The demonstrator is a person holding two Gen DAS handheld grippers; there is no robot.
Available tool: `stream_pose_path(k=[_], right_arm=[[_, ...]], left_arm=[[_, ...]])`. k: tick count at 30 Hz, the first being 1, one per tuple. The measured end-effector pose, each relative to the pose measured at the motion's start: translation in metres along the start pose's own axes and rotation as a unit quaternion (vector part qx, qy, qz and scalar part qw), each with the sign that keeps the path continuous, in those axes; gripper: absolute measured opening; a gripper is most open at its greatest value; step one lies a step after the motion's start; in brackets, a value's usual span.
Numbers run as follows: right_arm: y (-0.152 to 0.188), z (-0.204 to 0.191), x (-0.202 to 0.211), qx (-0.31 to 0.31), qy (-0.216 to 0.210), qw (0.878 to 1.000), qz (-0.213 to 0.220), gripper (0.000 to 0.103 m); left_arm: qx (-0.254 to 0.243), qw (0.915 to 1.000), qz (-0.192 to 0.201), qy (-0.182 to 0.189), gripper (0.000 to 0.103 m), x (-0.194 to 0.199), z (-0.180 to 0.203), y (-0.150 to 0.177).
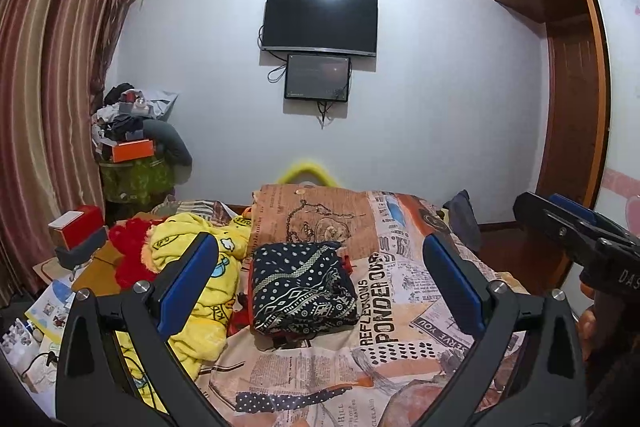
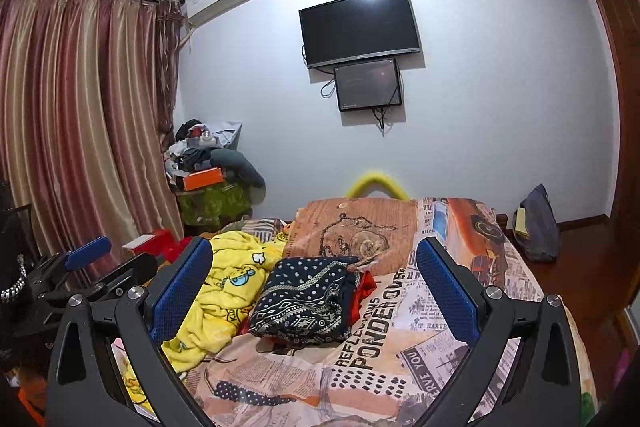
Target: Fold large clothes
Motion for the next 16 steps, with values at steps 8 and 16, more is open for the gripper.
stream_pose_path(k=[8, 16], right_arm=[[-0.0003, -0.0001, -0.0017, 0.001, 0.005, 1.0, -0.001, 0.101], [0.0007, 0.0015, -0.0032, -0.003, 0.006, 1.0, -0.002, 0.101]], left_arm=[[0.003, 1.0, 0.0, 0.009, 0.103, 0.0025, 0.0015, 0.0], [0.006, 0.9999, -0.005, 0.011, 0.103, 0.0009, 0.0011, 0.0005]])
Point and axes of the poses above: each gripper's, at about its wrist camera, not at the fingertips, and x roughly against the way its jaws point, z to its right, y to its underside, the point moved 9 cm from there along -x, roughly the way its jaws point, and after that the axes turned 9 degrees about -y, right-handed, at the moved point
